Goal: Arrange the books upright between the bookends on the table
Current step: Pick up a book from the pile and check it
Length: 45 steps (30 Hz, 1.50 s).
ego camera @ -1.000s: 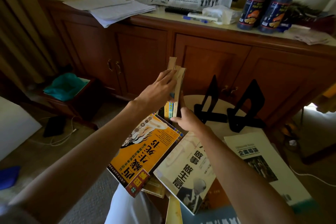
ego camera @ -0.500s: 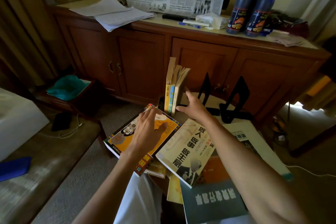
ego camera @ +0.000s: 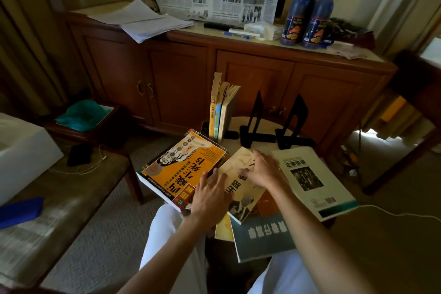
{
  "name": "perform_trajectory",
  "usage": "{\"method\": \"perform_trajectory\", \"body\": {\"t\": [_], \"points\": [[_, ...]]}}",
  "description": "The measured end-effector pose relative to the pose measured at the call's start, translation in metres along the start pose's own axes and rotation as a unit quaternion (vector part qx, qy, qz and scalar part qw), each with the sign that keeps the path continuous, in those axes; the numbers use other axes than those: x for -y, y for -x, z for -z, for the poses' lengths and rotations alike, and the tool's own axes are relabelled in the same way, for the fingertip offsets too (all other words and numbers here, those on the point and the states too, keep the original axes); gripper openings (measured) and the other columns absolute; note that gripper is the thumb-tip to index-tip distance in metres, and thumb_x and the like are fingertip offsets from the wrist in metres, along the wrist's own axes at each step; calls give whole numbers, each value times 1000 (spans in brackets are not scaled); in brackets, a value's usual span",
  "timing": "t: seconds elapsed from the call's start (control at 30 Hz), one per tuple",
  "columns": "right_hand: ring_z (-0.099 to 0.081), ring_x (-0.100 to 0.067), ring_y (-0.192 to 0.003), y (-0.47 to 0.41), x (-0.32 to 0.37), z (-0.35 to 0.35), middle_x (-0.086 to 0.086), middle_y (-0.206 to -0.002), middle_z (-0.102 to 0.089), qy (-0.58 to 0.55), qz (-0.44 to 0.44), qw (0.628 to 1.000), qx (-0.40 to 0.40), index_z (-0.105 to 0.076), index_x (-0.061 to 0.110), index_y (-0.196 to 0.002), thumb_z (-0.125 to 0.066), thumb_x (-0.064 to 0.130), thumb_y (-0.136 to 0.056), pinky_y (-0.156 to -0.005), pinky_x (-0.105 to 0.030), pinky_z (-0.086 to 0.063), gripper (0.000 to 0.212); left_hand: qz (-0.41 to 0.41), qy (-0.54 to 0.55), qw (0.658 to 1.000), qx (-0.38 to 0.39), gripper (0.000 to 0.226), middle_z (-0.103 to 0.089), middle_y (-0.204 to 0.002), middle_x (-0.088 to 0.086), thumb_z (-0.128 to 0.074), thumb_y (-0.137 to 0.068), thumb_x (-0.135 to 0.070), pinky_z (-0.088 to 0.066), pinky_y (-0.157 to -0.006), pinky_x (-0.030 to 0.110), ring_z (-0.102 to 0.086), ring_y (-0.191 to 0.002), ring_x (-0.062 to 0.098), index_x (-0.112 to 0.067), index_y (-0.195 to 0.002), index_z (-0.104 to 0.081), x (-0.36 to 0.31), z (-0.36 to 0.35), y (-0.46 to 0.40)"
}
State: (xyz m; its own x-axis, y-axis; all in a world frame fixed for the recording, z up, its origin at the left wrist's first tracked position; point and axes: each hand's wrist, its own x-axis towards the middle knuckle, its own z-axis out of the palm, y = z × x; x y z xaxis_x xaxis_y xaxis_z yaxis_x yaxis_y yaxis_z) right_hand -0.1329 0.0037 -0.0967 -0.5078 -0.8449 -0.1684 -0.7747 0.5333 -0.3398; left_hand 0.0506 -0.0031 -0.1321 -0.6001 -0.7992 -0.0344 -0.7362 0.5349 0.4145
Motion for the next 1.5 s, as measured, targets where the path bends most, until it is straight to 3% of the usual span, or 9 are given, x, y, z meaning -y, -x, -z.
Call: {"method": "perform_trajectory", "body": {"t": [0.17, 0.4, 0.6, 0.73, 0.9, 1.1, 1.27, 1.37, 1.5], "points": [[-37, -32, -137, -4, -5, 11, -14, -147, -43, 31, -32, 999, 20, -39, 12, -144, -78, 62, -67, -113, -50, -24, 100, -25, 14, 999, -22, 60, 9, -166, 8, -30, -104, -43, 11, -121, 46, 17, -150, 31, -24, -157, -9, -3, -27, 25], [-41, -33, -132, 8, -10, 9, -12, -139, -48, 23, -41, 997, 60, -52, 10, -128, -77, 74, -56, -110, -50, -29, 100, 33, 50, 995, -81, 64, -39, -147, 1, -47, -93, -54, -31, -106, 40, -34, -125, 23, -24, -146, -27, -1, -24, 23], [-60, -27, -104, 2, -32, 8, -6, -116, -64, -52, -60, 990, 113, -57, 16, -110, -64, 93, -3, -91, -45, -52, 131, 98, 121, 986, -50, 60, -50, -126, 4, -72, -83, -45, -35, -102, 38, -41, -120, 24, -23, -131, -43, -2, -13, 7], [-60, -23, -110, 24, -30, 41, -2, -124, -62, -163, -52, 982, 81, -53, 12, -126, -92, 51, -48, -95, -41, -49, 96, 68, 158, 983, -70, 57, -53, -121, 0, -76, -79, -44, -35, -94, 32, -42, -114, 20, -24, -128, -54, -6, -7, -2], [-71, -22, -78, 27, -75, 81, -5, -90, -72, -284, -79, 955, -40, -61, 11, -96, -82, 22, -78, -69, -40, -59, 30, 54, 199, 974, -94, 40, -67, -118, -1, -61, -83, -54, -50, -90, 37, -58, -107, 19, -28, -114, -63, 12, 21, -35], [-64, -18, -59, 35, -150, 94, -9, -79, -67, -275, -217, 918, -187, -64, 6, -90, -75, 22, -86, -49, -27, -51, 20, 158, 71, 983, -64, 57, -47, -143, 12, -67, -87, -52, -39, -104, 48, -39, -131, 34, -26, -136, -52, 79, 69, -43], [-57, -38, -103, 37, -170, 63, -20, -108, -60, -128, -300, 930, -172, -52, 8, -74, -75, 48, -76, -85, -52, -52, 46, 270, 42, 962, -5, 112, -38, -148, 18, -60, -65, -86, -28, -111, 55, -35, -137, 41, -20, -150, -29, 128, 76, -42], [-39, -43, -126, 34, -159, 60, -25, -132, -46, -37, -270, 933, -235, -57, 2, -108, -72, 40, -84, -105, -55, -35, 47, 285, 63, 956, 37, 122, -68, -114, 6, -50, -37, -105, -52, -94, 46, -66, -104, 28, -24, -129, -55, 155, 74, -51], [-40, -39, -125, 32, -113, 53, -21, -132, -47, -22, -148, 941, -304, -55, 8, -118, -70, 33, -87, -107, -52, -30, 43, 287, 54, 955, 54, 117, -67, -91, 3, -45, -27, -107, -57, -74, 33, -66, -83, 21, -21, -104, -62, 167, 80, -57]]}}
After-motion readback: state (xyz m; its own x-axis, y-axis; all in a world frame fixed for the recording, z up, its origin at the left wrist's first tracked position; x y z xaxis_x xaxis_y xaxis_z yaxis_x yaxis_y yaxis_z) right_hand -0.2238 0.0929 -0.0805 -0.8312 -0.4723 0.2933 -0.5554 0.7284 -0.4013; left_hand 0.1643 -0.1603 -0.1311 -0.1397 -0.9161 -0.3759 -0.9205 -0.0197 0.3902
